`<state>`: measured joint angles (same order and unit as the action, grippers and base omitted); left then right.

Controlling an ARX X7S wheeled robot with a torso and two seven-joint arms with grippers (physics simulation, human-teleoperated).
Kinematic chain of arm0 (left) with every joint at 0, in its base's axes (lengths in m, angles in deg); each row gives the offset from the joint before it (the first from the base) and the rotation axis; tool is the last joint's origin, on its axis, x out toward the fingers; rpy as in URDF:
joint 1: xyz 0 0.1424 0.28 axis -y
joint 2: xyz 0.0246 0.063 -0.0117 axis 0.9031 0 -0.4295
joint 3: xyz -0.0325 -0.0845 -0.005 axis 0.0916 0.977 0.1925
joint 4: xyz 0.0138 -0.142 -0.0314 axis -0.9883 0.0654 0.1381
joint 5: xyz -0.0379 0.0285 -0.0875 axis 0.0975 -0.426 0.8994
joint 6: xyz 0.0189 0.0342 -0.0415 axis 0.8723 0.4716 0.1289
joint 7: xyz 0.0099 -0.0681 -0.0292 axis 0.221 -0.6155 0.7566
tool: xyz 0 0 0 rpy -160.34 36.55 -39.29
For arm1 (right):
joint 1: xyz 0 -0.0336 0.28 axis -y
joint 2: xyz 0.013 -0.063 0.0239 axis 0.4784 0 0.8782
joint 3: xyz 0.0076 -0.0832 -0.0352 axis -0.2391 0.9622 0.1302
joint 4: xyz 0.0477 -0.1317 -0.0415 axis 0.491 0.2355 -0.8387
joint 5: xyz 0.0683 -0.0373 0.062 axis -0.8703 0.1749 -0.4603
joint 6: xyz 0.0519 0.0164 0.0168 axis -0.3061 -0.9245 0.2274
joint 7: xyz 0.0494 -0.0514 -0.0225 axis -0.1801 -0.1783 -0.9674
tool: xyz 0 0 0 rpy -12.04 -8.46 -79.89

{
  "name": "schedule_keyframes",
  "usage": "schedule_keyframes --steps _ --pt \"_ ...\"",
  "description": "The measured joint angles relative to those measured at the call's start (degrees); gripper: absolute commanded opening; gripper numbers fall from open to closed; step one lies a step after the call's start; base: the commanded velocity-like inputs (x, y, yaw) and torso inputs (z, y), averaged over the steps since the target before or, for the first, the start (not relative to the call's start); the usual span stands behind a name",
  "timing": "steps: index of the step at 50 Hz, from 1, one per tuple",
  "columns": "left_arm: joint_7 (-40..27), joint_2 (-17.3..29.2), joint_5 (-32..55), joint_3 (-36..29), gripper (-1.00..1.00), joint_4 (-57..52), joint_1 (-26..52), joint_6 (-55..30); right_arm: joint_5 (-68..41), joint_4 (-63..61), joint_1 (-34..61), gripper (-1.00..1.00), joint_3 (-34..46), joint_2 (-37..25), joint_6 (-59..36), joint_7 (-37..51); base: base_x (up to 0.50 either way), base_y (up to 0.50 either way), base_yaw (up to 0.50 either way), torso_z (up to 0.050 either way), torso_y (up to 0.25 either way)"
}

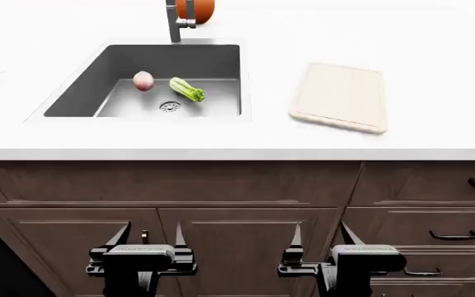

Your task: Pick the vegetables from the sink and place them on the cutting board.

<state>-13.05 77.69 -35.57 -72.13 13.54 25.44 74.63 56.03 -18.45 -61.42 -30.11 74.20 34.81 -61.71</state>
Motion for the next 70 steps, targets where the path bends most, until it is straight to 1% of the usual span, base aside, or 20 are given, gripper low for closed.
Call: schedule_keyframes --steps 5,11,15,20,28,32,37,48,63,67,70 --pt "-0.36 0.5 0.74 -0.4 1.0 -0.28 -0.01 -0.33 -0.48 -0.37 -0.26 1.0 0.64 -0.42 0.08 0.62 0.0 0.0 0.0 0.005 0.0" --pt "-0.57 1.32 2.96 -0.64 1.0 -1.37 -0.35 -0.98 -1.48 -1.2 -0.75 1.0 1.33 -1.1 0.09 2.01 0.0 0.0 0.0 0.05 0.0" --pt "-0.89 2.1 4.26 -0.76 1.0 -3.98 -0.48 -2.2 -2.3 -3.3 -1.05 1.0 2.01 -1.86 -0.71 2.36 0.0 0.0 0.0 0.05 0.0" --pt "-1.58 3.46 6.07 -0.56 1.0 -10.72 1.37 -6.58 -4.06 -11.36 0.56 1.0 2.19 -3.37 -6.74 2.7 0.0 0.0 0.0 0.05 0.0" --pt "-3.42 5.44 10.05 0.55 1.0 -22.89 8.07 -17.35 -7.99 -24.79 7.54 1.0 1.47 -5.5 -19.36 3.34 0.0 0.0 0.0 0.05 0.0" --pt "-4.14 6.36 11.23 0.7 1.0 -27.04 10.69 -21.18 -10.02 -30.06 9.68 1.0 0.72 -6.28 -23.37 3.39 0.0 0.0 0.0 0.05 0.0" --pt "-4.77 7.19 11.65 -0.04 1.0 -30.0 12.71 -23.95 -11.97 -34.06 11.27 1.0 -0.17 -6.98 -26.6 3.51 0.01 0.07 0.0 0.05 0.0" --pt "-6.05 8.13 11.45 -1.77 1.0 -31.89 15.04 -26.62 -13.28 -37.22 12.95 1.0 -0.29 -7.97 -30.52 4.66 0.11 0.5 0.0 0.005 0.0" --pt "-7.98 8.59 11.69 -2.45 1.0 -31.5 17.03 -29.68 -12.12 -38.29 13.56 1.0 1.15 -9.02 -32.19 6.8 0.18 0.5 0.0 0.0 0.0" --pt "-8.44 8.58 12.3 -2.17 1.0 -30.04 19.25 -31.63 -12.3 -37.82 14.55 1.0 1.14 -9.21 -33.08 7.18 0.27 0.48 0.0 0.0 0.0" --pt "-9.06 8.42 12.67 -1.89 1.0 -27.3 23.57 -34.0 -12.79 -36.67 18.06 1.0 1.11 -9.63 -36.05 7.41 0.39 0.38 0.0 0.0 0.0"
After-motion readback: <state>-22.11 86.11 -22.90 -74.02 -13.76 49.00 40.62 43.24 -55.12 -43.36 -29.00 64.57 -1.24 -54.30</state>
